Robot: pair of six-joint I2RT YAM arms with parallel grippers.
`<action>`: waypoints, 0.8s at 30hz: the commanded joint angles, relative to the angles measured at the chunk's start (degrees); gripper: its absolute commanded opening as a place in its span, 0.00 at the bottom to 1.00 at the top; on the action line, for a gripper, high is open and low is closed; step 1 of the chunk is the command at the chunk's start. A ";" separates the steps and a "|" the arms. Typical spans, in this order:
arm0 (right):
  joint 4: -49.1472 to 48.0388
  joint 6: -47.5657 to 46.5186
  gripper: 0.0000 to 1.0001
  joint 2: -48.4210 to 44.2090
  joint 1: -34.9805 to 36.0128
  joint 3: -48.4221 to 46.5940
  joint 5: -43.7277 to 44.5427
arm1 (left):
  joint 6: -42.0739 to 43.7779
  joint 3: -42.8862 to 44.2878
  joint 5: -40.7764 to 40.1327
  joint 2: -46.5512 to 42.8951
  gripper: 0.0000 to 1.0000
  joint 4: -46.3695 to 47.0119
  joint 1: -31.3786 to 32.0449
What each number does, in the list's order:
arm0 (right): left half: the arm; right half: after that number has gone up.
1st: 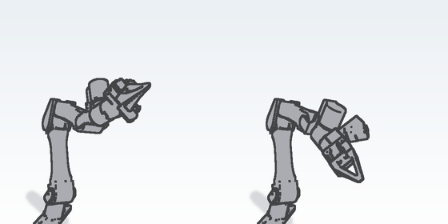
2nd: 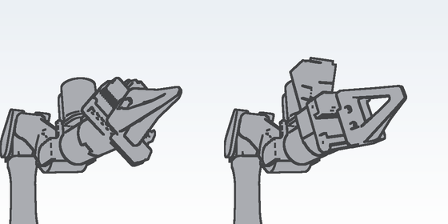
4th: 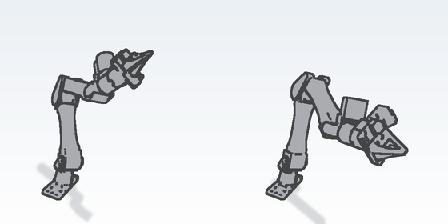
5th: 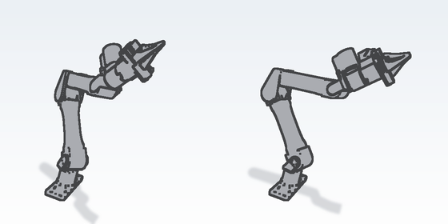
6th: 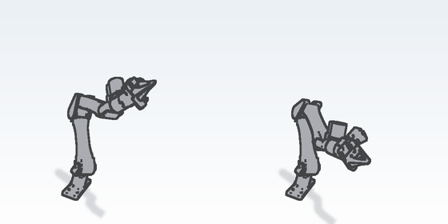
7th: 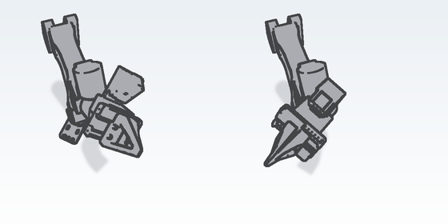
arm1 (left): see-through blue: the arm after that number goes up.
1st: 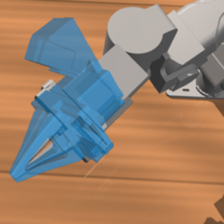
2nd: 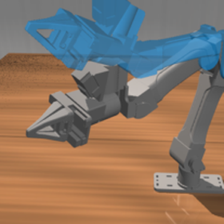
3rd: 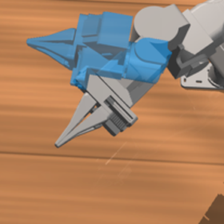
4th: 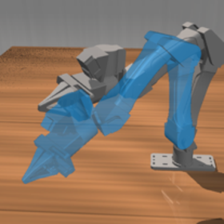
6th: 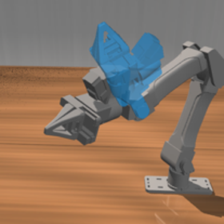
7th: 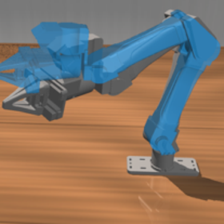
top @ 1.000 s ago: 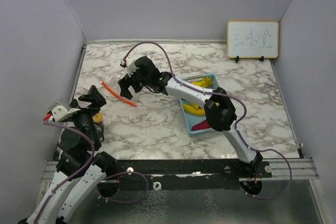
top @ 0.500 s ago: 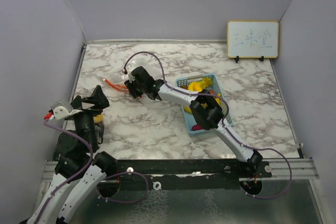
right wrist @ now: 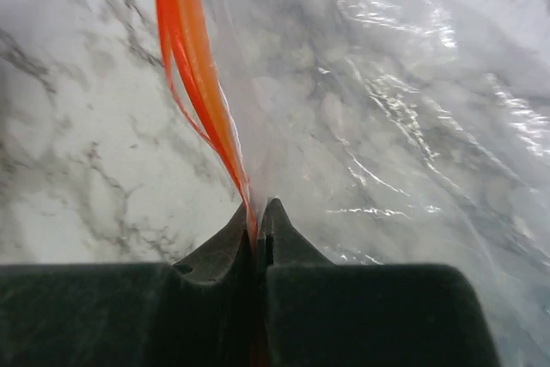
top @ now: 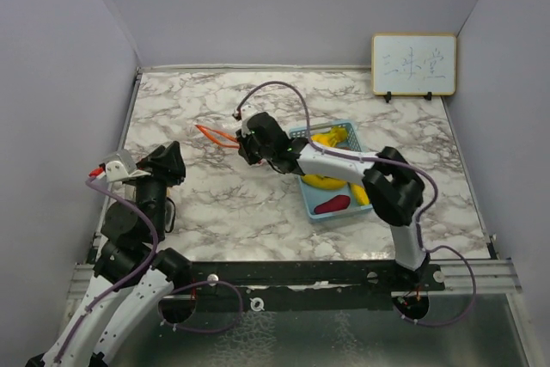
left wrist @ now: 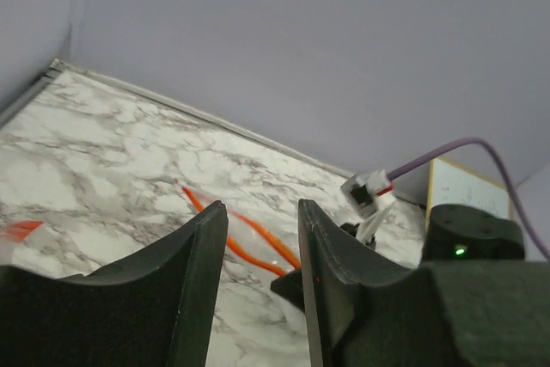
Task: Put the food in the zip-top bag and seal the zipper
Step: Pick up the zipper food storage bag at the center of the board.
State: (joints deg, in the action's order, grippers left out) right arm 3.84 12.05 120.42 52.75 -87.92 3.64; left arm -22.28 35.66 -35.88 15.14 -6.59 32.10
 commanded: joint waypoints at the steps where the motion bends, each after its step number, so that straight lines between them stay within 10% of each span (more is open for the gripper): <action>1: -11.17 5.87 0.02 -15.43 -0.10 8.61 0.46 | -7.56 -1.95 10.05 0.13 0.40 1.78 -0.19; 24: -23.48 9.61 0.02 -34.43 0.22 24.43 -17.88 | -29.63 -11.88 22.69 13.13 0.56 32.19 -0.12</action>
State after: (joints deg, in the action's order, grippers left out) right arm -15.53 21.26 89.47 52.66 -64.16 -11.18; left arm -49.39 23.05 -16.29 25.98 21.12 32.10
